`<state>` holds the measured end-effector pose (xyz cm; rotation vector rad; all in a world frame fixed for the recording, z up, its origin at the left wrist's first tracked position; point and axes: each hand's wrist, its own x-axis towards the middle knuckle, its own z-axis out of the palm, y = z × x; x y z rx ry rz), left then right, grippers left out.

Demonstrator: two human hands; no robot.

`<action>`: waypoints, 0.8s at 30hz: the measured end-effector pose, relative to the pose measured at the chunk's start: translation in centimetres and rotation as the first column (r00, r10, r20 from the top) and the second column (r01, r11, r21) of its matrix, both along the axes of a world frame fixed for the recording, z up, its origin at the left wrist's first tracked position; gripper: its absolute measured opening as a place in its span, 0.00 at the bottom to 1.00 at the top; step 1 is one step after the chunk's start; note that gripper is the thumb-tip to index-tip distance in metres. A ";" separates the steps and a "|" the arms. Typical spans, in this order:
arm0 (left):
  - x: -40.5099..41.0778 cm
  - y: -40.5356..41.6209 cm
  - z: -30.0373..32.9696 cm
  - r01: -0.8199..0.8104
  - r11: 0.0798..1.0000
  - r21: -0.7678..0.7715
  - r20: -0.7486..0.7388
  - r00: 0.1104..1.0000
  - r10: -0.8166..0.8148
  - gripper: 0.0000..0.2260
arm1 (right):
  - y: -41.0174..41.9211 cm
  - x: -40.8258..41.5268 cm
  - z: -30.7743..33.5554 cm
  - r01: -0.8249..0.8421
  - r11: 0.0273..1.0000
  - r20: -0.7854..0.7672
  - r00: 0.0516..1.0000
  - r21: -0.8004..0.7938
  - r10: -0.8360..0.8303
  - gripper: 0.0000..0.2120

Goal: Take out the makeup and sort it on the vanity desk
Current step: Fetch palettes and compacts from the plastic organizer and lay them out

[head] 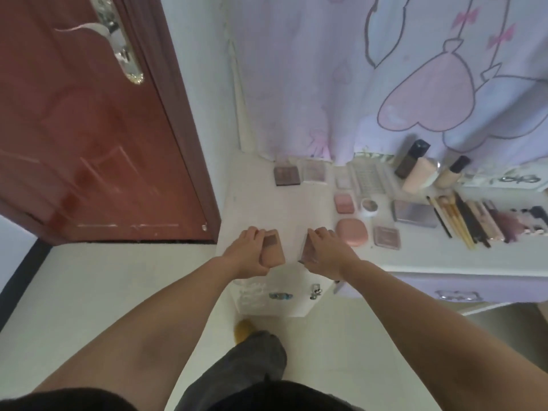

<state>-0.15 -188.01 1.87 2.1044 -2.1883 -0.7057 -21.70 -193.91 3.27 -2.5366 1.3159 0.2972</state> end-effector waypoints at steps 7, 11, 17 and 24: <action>3.4 -10.8 -0.5 0.103 0.993 0.054 0.022 0.994 -0.105 0.39 | -9.3 4.2 -1.0 0.084 0.995 -0.046 0.996 0.057 -0.081 0.33; 3.5 -13.2 -1.7 0.155 0.985 0.070 0.057 0.986 -0.159 0.42 | -11.6 4.9 -2.5 0.075 0.997 -0.056 0.996 0.006 -0.075 0.30; 3.6 -13.7 -2.7 0.126 0.988 0.088 0.003 0.992 -0.127 0.43 | -13.3 5.2 -2.9 -0.023 0.999 -0.110 0.994 0.039 0.027 0.39; 3.8 -11.0 -2.5 -0.399 0.904 0.156 -0.445 0.789 0.425 0.23 | -12.3 10.4 -2.5 -0.317 0.945 -0.014 0.948 0.082 0.319 0.33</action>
